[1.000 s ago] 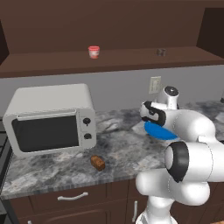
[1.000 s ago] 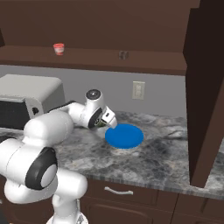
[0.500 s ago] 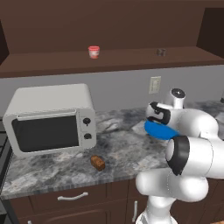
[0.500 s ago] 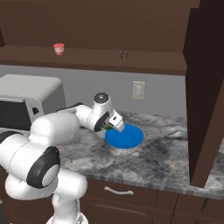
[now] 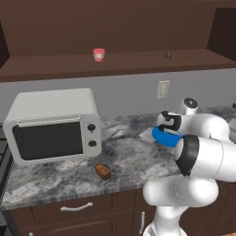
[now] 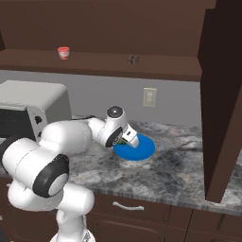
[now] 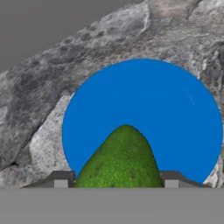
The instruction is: Pick the avocado and bread from the counter and place them on the plate. Then pick the jam from the cabinet and place it next to the plate. Lastly close the cabinet door.
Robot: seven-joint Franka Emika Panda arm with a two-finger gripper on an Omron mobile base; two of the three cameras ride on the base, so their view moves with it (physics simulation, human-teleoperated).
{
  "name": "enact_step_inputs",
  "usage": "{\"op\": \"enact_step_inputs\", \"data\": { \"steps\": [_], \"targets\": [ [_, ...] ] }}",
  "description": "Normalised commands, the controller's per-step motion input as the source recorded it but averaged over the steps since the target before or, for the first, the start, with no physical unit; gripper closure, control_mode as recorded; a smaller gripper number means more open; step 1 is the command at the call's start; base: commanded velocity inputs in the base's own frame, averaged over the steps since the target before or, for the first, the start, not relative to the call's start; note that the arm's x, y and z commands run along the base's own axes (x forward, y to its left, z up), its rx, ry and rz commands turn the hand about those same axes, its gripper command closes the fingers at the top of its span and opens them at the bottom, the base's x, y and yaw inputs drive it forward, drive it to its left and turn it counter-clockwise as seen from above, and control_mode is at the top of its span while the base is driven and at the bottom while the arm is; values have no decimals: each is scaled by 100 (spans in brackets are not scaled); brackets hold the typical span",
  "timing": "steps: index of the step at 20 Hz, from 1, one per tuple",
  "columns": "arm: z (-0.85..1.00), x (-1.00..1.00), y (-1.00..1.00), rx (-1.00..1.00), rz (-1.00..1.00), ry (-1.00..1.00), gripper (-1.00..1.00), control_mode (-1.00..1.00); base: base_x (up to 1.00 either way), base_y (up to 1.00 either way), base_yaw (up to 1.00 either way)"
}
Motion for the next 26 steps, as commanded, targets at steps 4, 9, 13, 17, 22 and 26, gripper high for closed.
{"op": "enact_step_inputs", "data": {
  "steps": [4,9,13,17,22,26],
  "targets": [
    [-21,0,-8,0,-2,0,100,-100,0,0,0],
    [-18,0,-1,0,-2,0,-100,-100,0,0,0],
    [-17,0,-2,0,-2,0,-100,-100,0,0,0],
    [-15,0,-7,0,-2,0,-100,-100,0,0,0],
    [-7,0,-12,0,-2,1,-100,-100,0,0,0],
    [16,0,-12,0,-2,4,-100,-100,0,0,0]
  ]
}}
